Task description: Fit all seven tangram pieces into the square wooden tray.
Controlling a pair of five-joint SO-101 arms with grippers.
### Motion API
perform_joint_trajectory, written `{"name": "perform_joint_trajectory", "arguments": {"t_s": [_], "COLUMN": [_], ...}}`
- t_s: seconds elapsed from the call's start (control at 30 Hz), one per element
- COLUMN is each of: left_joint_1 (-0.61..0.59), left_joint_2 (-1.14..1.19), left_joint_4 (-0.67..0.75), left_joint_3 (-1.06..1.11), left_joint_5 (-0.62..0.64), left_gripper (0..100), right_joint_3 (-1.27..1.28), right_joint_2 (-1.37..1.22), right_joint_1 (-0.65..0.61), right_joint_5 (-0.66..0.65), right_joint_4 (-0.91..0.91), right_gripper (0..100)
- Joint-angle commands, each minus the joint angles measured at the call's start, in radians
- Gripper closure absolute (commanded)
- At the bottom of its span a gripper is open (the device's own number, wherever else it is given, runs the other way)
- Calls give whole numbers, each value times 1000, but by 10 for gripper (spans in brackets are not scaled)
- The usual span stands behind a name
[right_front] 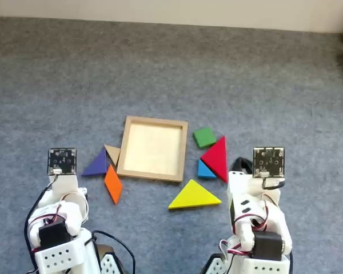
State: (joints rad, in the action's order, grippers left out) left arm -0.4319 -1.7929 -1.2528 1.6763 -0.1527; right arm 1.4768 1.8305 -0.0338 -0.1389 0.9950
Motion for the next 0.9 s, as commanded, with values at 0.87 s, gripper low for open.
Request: {"name": "perform_joint_trajectory", "arguments": {"t_s": [0.87], "left_joint_1": [-107], "left_joint_2": [-31], "left_joint_4": [-3], "left_joint_3": [19], "left_joint_5": [9], "left_gripper": [993], "right_joint_3": [-705], "right_joint_2": [-1118], "right_joint_1": [-288], "right_joint_5": [83], "right_joint_4": [-21], "right_gripper": [988]}}
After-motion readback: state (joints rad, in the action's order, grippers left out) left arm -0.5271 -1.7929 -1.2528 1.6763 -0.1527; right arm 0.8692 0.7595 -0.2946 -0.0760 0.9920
